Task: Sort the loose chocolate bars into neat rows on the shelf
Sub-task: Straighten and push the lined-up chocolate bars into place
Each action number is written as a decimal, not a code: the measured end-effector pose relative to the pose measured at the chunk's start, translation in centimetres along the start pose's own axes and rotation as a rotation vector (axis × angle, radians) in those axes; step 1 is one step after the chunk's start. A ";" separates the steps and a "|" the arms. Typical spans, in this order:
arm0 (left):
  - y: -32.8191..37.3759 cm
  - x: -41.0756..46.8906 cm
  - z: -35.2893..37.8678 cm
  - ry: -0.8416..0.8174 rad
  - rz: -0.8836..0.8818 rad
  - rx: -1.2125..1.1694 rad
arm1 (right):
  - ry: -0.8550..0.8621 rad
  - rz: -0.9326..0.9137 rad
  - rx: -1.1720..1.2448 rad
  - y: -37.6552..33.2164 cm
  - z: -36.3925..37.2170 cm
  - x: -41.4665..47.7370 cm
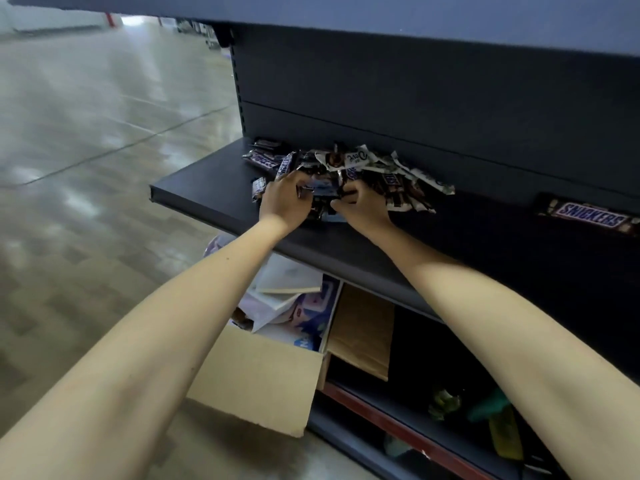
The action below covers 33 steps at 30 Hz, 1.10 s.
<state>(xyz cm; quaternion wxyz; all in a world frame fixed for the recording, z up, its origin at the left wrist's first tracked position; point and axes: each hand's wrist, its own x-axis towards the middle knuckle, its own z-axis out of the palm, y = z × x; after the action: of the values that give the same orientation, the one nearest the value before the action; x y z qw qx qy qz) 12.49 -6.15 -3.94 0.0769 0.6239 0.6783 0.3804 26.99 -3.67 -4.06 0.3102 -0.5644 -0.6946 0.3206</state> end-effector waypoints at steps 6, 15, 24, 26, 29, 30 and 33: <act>-1.4 0.6 -1.0 -0.049 0.026 -0.023 | 0.108 -0.042 0.085 -0.8 1.8 1.2; -1.5 1.2 -0.8 -0.077 0.014 -0.092 | 0.203 -0.233 -0.033 -0.3 1.7 2.2; 0.2 1.3 -1.1 0.010 -0.008 -0.363 | 0.405 -0.480 0.230 -4.2 0.5 2.7; 0.7 1.2 -1.1 -0.016 -0.035 -0.439 | 0.374 -0.458 0.295 -5.0 0.1 2.6; 1.0 1.0 -1.0 -0.081 -0.046 -0.480 | 0.343 -0.416 0.365 -5.2 -0.6 2.4; 1.1 0.9 -0.9 -0.094 -0.044 -0.486 | 0.338 -0.389 0.402 -5.1 -0.9 2.3; 1.4 0.7 -0.8 -0.116 -0.025 -0.537 | 0.327 -0.288 0.552 -4.8 -2.1 2.1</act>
<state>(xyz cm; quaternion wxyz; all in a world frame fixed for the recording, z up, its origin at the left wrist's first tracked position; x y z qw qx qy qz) 13.01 -5.98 -2.23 0.2831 0.5935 0.5555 0.5090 25.46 -2.19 1.18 0.6005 -0.3991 -0.5953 0.3546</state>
